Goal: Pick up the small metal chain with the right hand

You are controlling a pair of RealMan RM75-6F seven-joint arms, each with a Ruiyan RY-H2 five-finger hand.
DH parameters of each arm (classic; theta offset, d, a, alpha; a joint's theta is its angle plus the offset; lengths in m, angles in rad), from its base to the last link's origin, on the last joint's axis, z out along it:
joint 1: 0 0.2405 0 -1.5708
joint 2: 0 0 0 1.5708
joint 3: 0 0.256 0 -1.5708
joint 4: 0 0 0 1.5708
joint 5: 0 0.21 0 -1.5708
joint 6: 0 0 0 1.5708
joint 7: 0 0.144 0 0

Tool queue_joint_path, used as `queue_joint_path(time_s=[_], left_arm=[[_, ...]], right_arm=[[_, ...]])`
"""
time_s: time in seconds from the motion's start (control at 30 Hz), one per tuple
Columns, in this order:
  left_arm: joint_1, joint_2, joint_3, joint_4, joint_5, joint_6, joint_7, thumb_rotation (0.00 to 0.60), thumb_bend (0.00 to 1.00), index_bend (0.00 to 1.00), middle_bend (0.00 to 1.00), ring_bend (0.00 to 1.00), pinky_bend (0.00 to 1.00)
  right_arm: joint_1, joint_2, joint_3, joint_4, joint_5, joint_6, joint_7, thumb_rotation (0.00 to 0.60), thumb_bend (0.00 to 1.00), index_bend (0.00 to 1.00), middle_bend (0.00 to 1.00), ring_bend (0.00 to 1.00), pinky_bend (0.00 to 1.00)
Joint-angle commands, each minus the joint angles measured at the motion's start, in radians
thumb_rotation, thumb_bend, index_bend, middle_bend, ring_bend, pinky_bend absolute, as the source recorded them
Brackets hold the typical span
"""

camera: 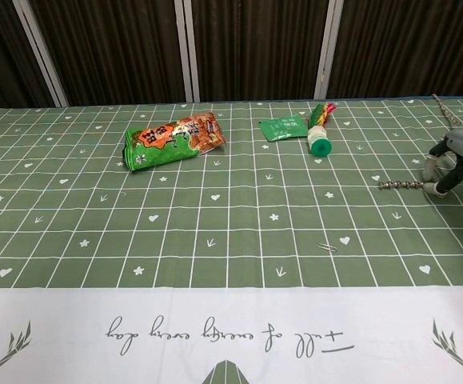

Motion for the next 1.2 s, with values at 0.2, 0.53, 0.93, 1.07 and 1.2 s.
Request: queue_joint_path(time_s=[0.2,0.53,0.93,1.07,1.2], left_arm=[[-0.001,-0.001,0.0,0.0,-0.002,-0.001,-0.001,0.6,0.14,0.0,0.0,0.0,0.0],[-0.001,0.0,-0.001,-0.002,-0.005,-0.001,-0.004,0.6,0.14,0.0,0.0,0.0,0.0],[-0.003,0.003,-0.001,-0.008,-0.015,-0.011,-0.008,0.6,0.14,0.0,0.0,0.0,0.0],[-0.003,0.003,-0.001,-0.009,-0.015,-0.011,-0.007,0.6,0.14,0.0,0.0,0.0,0.0],[-0.003,0.002,-0.002,-0.009,-0.014,-0.009,-0.007,0.6,0.14,0.0,0.0,0.0,0.0]], right_arm=[[-0.002,-0.007,0.006,-0.006,-0.01,0.007,0.004,0.6,0.27,0.52,0.21,0.0,0.0],[-0.004,-0.006,0.012,-0.014,-0.022,0.007,0.009,0.6,0.27,0.48,0.21,0.0,0.0],[0.0,-0.008,0.017,-0.003,-0.028,-0.006,0.011,0.6,0.27,0.45,0.21,0.0,0.0],[-0.005,-0.009,0.012,-0.024,-0.037,0.002,0.011,0.6,0.27,0.45,0.21,0.0,0.0],[-0.002,-0.014,0.013,-0.023,-0.04,0.004,0.009,0.6,0.27,0.45,0.21,0.0,0.0]])
